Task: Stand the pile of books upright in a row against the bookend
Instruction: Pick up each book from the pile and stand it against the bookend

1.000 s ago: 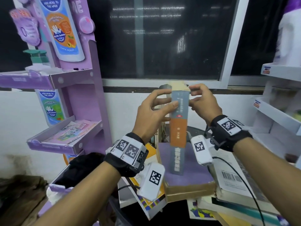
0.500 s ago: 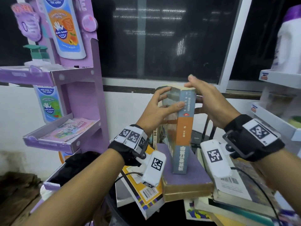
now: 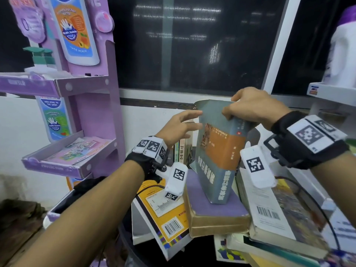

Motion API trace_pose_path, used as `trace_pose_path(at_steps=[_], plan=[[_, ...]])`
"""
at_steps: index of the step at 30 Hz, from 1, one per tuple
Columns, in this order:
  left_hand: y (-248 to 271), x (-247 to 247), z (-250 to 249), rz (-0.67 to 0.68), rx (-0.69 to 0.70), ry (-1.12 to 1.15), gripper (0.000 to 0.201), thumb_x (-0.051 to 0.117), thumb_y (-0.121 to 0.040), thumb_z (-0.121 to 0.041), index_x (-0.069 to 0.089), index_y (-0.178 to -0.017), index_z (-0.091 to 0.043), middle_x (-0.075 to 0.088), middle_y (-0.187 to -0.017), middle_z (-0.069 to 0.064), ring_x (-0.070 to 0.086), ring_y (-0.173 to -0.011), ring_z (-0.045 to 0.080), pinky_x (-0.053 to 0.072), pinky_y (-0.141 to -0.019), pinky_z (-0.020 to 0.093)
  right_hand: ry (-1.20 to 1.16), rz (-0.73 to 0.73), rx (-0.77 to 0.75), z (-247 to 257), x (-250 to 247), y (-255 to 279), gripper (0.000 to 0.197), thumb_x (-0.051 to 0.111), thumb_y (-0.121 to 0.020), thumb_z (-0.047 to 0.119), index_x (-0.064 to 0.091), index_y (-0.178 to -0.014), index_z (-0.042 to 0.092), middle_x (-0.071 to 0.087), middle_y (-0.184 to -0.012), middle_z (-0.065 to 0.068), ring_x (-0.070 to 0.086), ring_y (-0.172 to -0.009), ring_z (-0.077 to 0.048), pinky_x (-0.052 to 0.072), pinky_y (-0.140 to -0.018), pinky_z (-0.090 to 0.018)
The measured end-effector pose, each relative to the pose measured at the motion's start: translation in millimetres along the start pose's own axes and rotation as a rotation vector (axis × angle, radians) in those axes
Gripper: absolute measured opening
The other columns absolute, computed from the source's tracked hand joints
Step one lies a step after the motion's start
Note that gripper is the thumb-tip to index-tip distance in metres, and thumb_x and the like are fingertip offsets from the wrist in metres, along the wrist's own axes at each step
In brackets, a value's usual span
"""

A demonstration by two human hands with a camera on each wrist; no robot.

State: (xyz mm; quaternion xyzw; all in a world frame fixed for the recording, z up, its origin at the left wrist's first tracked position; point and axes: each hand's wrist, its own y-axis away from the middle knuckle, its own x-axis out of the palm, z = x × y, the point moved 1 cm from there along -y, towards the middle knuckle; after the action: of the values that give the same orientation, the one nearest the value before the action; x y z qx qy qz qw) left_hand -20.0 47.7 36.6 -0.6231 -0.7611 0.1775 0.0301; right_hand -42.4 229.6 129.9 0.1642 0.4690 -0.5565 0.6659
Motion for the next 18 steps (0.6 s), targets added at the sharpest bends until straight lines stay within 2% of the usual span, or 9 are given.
trace_pose_path(at_steps=[4,7,10,15,18], plan=[[-19.4,-14.8,20.4,-0.129,-0.067,-0.143,0.033,0.064,-0.089,-0.019,0.059,-0.121,-0.021,0.056,-0.134,0.003,0.052,-0.122,0.019,0.039,-0.104,0.039,0.166,0.011,-0.009,-5.2,2.6,-14.1,0.049,0.076,-0.071,0.045,0.058,-0.098,0.008,0.064,-0.092,-0.009,0.066,-0.075,-0.026,0.059,-0.069,-0.038],[-31.5,-21.6,36.6,-0.175,-0.129,-0.231,0.033,0.064,-0.087,-0.024,0.059,-0.119,-0.022,0.056,-0.134,0.003,0.052,-0.122,0.022,0.038,-0.108,0.045,0.143,0.005,0.021,-12.8,0.7,-25.3,0.038,0.078,-0.07,0.035,0.066,-0.094,0.009,0.067,-0.087,-0.011,0.067,-0.071,-0.026,0.06,-0.069,-0.039],[-43.7,-24.1,51.9,-0.193,-0.177,-0.307,0.038,0.065,-0.087,-0.024,0.056,-0.124,-0.021,0.053,-0.137,0.004,0.052,-0.122,0.024,0.04,-0.106,0.044,0.09,-0.021,0.037,-20.5,1.5,-32.8,0.032,0.078,-0.071,0.029,0.067,-0.092,0.007,0.068,-0.089,-0.014,0.067,-0.074,-0.028,0.06,-0.071,-0.042],[-66.6,-22.5,63.2,-0.237,-0.158,-0.34,0.042,0.064,-0.087,-0.02,0.055,-0.128,-0.017,0.051,-0.139,0.01,0.056,-0.117,0.028,0.047,-0.099,0.042,0.032,-0.074,0.011,-30.2,8.0,-52.6,0.03,0.077,-0.072,0.026,0.068,-0.093,0.007,0.067,-0.091,-0.014,0.067,-0.078,-0.029,0.059,-0.072,-0.044],[-79.4,-21.6,67.0,-0.23,-0.146,-0.401,0.043,0.063,-0.088,-0.022,0.055,-0.13,-0.014,0.047,-0.143,0.009,0.051,-0.123,0.026,0.042,-0.105,0.042,-0.01,-0.116,0.002,-33.2,13.1,-67.3,0.029,0.075,-0.073,0.024,0.068,-0.094,0.006,0.067,-0.092,-0.014,0.066,-0.077,-0.027,0.059,-0.07,-0.04]])
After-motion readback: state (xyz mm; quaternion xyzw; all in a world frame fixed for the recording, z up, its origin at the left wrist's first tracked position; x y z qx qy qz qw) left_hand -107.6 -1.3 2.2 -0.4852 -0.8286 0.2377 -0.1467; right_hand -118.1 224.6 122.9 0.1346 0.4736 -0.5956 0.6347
